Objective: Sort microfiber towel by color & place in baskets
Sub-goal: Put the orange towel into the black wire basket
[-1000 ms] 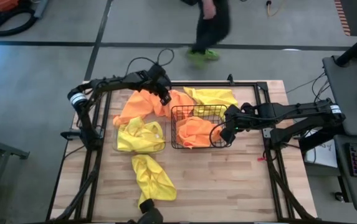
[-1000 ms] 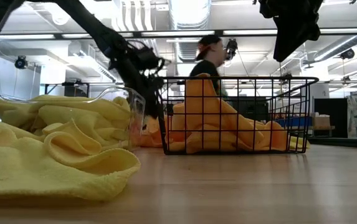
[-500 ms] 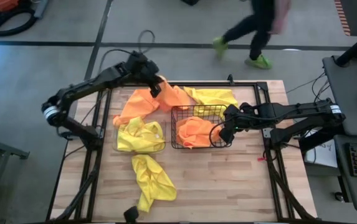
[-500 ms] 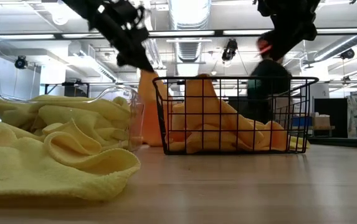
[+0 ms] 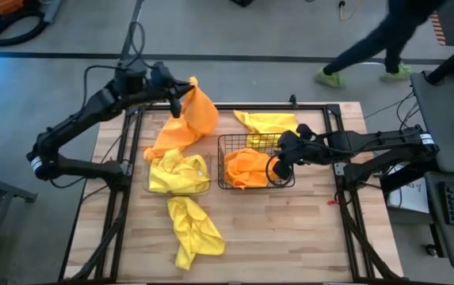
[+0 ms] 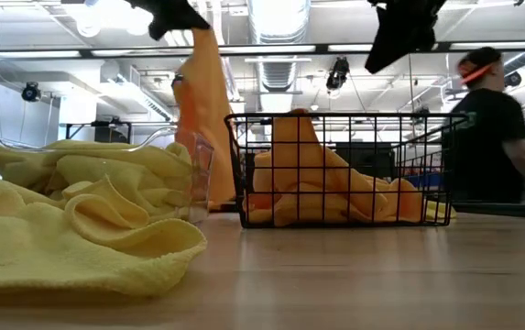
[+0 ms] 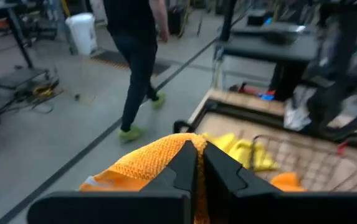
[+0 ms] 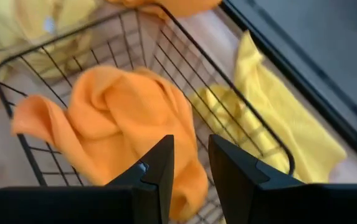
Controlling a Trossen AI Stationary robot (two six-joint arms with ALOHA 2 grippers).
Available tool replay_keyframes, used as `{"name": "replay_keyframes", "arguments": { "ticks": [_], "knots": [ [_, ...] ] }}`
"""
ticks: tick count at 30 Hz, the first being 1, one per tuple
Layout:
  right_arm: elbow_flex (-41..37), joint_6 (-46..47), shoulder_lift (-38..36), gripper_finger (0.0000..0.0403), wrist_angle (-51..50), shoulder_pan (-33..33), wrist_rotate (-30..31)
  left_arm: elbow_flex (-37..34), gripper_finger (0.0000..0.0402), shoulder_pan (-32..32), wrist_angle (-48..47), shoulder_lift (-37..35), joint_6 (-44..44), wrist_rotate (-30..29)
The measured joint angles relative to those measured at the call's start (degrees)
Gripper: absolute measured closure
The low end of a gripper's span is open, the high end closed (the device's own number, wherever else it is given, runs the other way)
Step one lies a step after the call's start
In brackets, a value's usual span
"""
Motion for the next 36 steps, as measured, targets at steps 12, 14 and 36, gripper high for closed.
{"name": "replay_keyframes", "arguments": {
  "ticks": [12,14,36],
  "knots": [
    [0.00,-16.95,0.06,0.0307,23.60,0.00,-0.27,0.00,0.0402,-7.65,6.31,-7.37,-4.12,1.60],
    [0.00,-18.74,0.30,0.0307,25.95,0.00,-0.87,0.00,0.0402,-9.58,7.59,-7.93,-4.16,1.60],
    [-0.04,-27.96,9.68,0.0302,41.81,-1.70,2.97,-3.96,0.0402,-25.02,17.31,-0.82,-5.58,-2.75]
  ]
}}
